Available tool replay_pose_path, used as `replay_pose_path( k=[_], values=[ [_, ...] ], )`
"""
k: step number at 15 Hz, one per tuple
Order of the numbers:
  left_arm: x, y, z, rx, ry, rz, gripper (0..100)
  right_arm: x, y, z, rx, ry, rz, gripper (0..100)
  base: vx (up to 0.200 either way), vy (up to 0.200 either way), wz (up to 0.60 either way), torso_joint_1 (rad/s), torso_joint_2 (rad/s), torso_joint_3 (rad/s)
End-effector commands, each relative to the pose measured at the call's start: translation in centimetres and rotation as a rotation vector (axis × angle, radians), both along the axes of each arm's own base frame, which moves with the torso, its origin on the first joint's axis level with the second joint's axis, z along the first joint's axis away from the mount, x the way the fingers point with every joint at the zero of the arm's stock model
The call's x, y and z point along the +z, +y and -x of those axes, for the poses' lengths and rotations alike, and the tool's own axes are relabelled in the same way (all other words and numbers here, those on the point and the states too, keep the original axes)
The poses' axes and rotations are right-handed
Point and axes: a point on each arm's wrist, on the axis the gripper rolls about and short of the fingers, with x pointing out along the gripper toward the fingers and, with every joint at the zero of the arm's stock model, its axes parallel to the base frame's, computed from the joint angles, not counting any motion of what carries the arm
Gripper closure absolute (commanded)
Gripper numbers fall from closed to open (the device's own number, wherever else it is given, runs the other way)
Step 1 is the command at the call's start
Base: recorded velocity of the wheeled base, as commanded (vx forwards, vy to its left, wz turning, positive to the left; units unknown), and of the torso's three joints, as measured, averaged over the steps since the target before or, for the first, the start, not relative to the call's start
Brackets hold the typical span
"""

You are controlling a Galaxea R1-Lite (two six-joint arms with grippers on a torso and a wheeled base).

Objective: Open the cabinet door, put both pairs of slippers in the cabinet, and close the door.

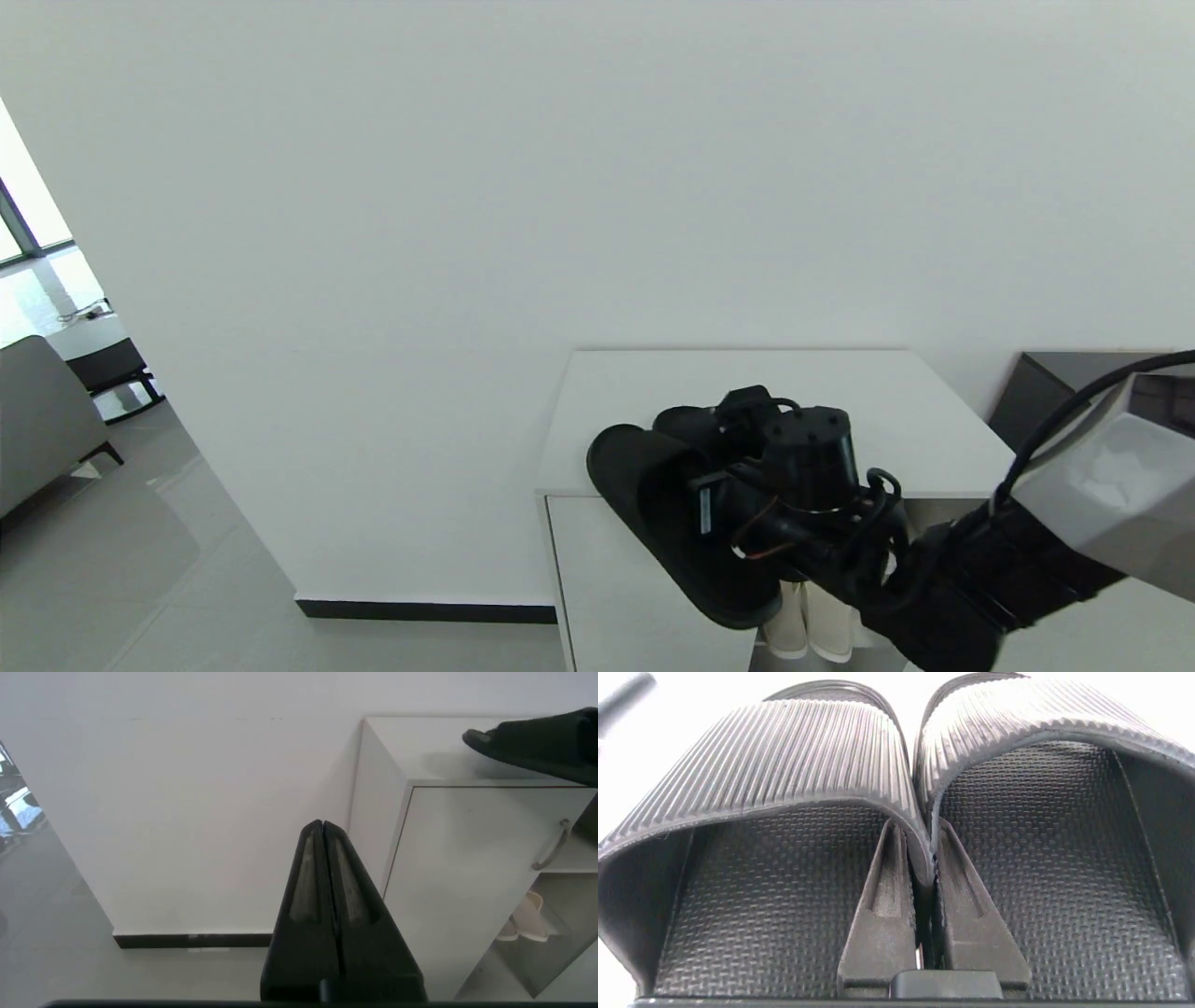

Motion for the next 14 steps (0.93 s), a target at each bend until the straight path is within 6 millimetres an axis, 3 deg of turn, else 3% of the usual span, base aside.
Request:
replay_pose_path(
  k=[1,3,14],
  values=[
    [0.0,0.0,0.0,0.0,0.0,0.001,100,1.1,-1.2,2.5,0.081,-0.009,-0.031,100,0.0,0.0,0.0,0.0,0.0,0.0],
    [0.0,0.0,0.0,-0.001,0.0,0.001,100,0.9,-1.5,3.0,0.144,-0.018,-0.066,100,0.0,0.0,0.0,0.0,0.0,0.0],
    [0.0,0.0,0.0,-0.001,0.0,0.0,100,0.0,-2.1,4.0,0.241,-0.001,-0.089,100,-0.2,0.0,0.0,0.002,0.0,0.004]
  ],
)
